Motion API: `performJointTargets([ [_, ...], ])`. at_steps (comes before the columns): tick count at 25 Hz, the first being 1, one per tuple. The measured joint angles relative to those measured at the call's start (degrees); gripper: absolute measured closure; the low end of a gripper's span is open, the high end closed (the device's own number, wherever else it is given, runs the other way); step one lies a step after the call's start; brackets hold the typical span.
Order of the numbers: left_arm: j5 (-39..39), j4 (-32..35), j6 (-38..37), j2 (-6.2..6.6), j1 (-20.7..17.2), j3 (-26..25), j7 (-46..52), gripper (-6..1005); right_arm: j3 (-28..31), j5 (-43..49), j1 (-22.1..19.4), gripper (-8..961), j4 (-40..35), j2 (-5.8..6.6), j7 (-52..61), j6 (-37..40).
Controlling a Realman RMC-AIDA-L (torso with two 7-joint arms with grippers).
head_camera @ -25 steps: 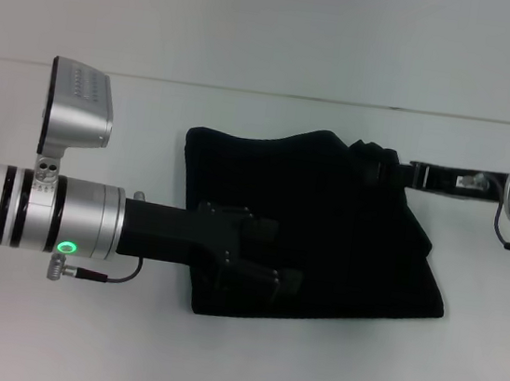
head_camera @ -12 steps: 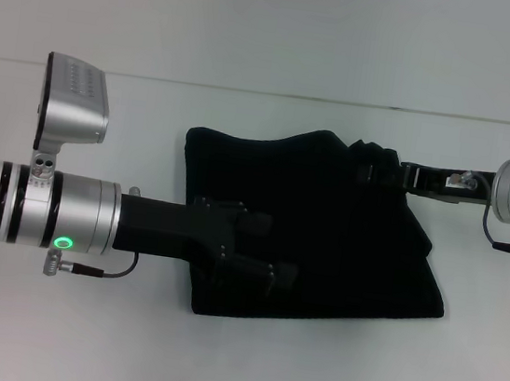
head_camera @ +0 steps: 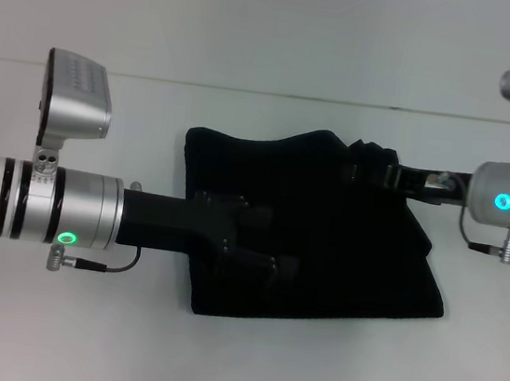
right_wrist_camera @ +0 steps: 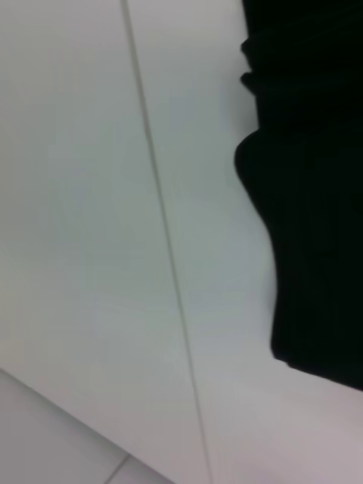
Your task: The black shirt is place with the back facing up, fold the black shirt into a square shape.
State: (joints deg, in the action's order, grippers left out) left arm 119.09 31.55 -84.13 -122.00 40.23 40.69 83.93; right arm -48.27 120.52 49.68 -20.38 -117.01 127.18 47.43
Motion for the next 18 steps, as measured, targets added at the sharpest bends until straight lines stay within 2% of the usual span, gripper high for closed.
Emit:
performJointTargets([
  [5, -0.9, 0.0, 0.8, 0.10, -0.3, -0.6, 0.0, 114, 0.1, -3.6, 0.4, 205, 0.3, -1.59, -1.7, -3.0],
  [12, -1.0, 0.2, 0.8, 0.21, -1.1, -2.5, 0.0, 116, 0.2, -10.4, 0.2, 205, 0.4, -1.71, -5.6, -3.8],
  [18, -0.8, 0.1, 1.3, 0.28, -1.6, -3.0, 0.2, 117, 0.2, -18.4, -2.0, 204, 0.4, -1.80, -11.8, -4.3],
])
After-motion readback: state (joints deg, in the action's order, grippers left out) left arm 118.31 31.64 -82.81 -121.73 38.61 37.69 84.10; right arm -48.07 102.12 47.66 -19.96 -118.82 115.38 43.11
